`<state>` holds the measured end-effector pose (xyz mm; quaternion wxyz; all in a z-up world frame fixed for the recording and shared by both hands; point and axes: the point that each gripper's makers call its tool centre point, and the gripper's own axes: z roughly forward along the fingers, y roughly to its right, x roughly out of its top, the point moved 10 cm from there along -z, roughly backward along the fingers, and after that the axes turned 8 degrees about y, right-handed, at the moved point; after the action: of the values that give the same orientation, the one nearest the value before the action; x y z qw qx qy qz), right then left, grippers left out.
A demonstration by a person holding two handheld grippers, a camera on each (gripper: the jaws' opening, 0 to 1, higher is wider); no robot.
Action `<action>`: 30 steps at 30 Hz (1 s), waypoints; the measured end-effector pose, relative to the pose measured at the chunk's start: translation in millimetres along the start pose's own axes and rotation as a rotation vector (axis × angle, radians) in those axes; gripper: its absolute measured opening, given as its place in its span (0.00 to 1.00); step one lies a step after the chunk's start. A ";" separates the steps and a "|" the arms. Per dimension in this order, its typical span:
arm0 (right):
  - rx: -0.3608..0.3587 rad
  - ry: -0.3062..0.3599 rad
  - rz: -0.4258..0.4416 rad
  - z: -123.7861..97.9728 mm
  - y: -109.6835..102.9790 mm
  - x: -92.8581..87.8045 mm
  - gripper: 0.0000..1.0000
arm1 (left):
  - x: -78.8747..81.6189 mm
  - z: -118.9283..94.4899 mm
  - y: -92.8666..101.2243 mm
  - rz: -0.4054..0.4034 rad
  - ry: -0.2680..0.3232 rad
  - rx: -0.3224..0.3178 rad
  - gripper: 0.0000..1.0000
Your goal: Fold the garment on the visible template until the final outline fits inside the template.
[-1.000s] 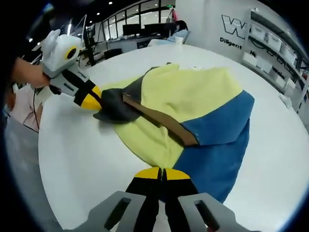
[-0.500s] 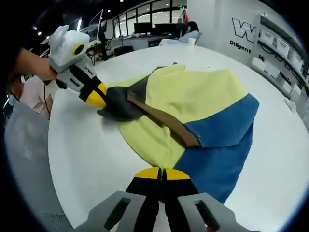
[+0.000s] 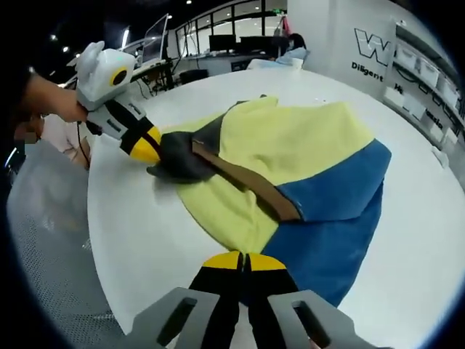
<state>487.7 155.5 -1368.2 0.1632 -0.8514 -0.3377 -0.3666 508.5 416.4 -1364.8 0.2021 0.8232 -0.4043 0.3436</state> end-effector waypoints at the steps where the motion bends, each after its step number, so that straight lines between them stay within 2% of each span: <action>1: 0.003 0.001 0.007 -0.9 -1.4 -0.9 0.00 | -1.3 -1.3 0.9 -0.003 0.001 0.000 0.02; 4: 0.012 0.005 0.054 -2.7 -4.0 -4.0 0.00 | -7.7 -5.4 3.6 -0.029 0.020 0.003 0.02; 7: 0.020 0.001 0.061 -4.1 -7.4 -5.4 0.00 | -10.2 -8.1 7.9 -0.045 0.019 0.002 0.02; 21: 0.041 -0.034 0.023 -13.3 -36.4 -13.8 0.00 | -27.9 -25.6 28.2 0.020 -0.003 -0.020 0.02; 24: 0.041 -0.049 -0.019 -15.4 -45.1 -15.4 0.00 | -30.3 -28.5 30.8 0.023 -0.009 -0.027 0.02; 30: 0.045 -0.069 -0.057 -21.4 -61.6 -20.9 0.00 | -34.5 -34.8 37.4 0.010 -0.056 -0.051 0.02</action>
<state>423.4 179.0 -1367.1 0.1599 -0.8498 -0.3754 -0.3337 449.3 433.7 -1364.1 0.2101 0.8250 -0.4224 0.3111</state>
